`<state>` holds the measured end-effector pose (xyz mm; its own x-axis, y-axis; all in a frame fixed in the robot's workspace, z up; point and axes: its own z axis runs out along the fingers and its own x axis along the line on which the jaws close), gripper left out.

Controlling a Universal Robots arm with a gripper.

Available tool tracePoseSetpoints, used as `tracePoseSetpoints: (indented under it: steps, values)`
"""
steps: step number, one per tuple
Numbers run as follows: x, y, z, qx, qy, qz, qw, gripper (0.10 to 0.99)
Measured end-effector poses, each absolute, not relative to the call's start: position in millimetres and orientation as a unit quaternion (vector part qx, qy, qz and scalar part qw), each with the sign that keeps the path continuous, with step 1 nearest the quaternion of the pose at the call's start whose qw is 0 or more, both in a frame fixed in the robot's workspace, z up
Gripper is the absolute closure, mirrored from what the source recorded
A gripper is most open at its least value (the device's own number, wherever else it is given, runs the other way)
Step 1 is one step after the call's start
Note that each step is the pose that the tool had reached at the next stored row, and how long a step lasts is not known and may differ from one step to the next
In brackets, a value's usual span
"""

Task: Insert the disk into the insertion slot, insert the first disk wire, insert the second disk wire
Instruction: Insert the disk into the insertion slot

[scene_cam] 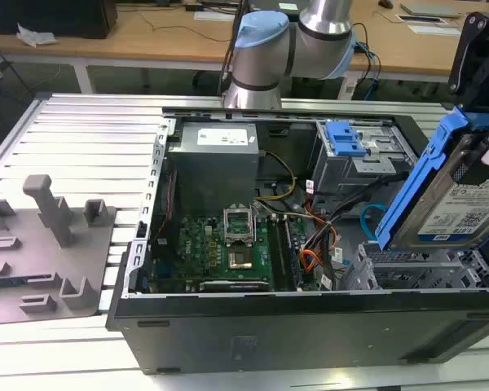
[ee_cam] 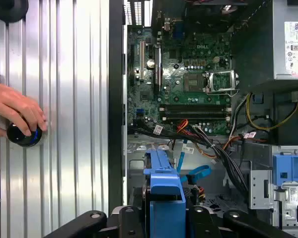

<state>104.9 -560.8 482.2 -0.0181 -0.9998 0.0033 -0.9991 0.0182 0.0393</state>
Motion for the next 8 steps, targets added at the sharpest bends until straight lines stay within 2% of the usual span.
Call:
tracePoseSetpoints:
  steps: [3, 8]
  values:
    - [104.8, -560.8, 478.5, 0.701, -0.713, -0.021, 0.007, 0.722]
    - [104.8, -560.8, 472.5, 0.701, -0.713, -0.021, 0.007, 0.722]
